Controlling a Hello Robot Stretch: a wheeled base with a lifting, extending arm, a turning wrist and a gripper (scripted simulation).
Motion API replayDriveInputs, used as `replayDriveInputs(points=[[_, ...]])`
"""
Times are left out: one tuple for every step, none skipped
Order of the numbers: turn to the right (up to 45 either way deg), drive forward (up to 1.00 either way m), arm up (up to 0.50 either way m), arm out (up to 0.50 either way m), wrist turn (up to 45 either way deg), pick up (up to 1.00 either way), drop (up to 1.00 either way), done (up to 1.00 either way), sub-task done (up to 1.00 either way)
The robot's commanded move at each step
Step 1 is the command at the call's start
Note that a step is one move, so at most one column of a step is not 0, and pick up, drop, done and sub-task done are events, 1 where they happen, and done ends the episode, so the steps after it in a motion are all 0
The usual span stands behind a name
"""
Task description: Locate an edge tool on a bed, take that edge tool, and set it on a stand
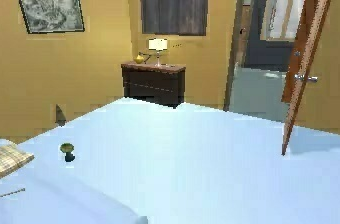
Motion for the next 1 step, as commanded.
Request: replayDriveInputs(points=[[21.0,0.00,0.00,0.00,0.0,0.00,0.00,0.00,0.00]])
